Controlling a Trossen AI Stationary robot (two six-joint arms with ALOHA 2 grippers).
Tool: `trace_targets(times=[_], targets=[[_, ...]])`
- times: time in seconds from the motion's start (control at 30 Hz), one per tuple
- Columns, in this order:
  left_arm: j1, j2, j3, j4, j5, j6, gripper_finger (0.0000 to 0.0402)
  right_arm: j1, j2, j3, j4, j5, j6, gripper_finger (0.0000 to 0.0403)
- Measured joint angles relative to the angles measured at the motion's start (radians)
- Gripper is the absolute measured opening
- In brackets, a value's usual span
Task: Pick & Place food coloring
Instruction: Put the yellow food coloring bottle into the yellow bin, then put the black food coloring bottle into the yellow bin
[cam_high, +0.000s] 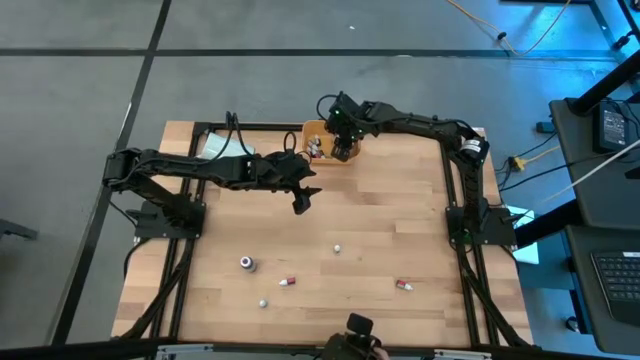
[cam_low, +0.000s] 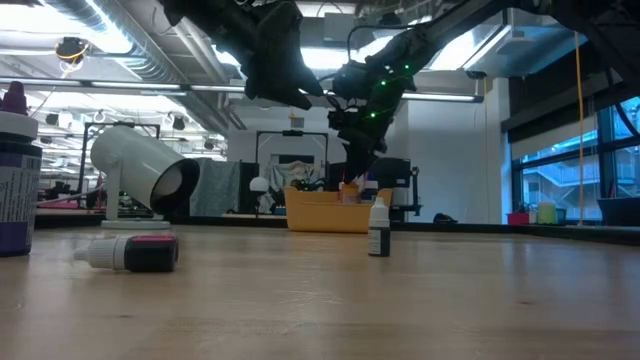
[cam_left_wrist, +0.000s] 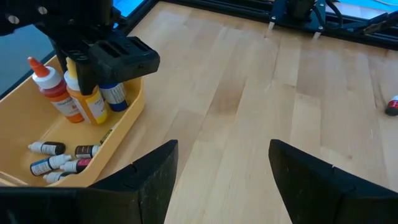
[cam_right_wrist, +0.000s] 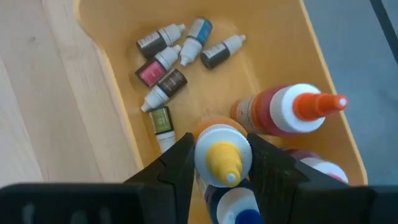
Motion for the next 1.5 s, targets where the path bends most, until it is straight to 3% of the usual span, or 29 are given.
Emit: trace_targets(times=[0.87, 1.5], targets=[[0.000, 0.000, 0.000, 0.000, 0.000, -0.024, 0.0243, 0.005, 0.007, -0.001, 0.005, 0.001, 0.001, 0.0134], [0.000, 0.000, 0.000, 0.000, 0.000, -0.024, 0.0245, 0.005, 0.008, 0.016, 0.012, 0.007, 0.002, 0.0168]])
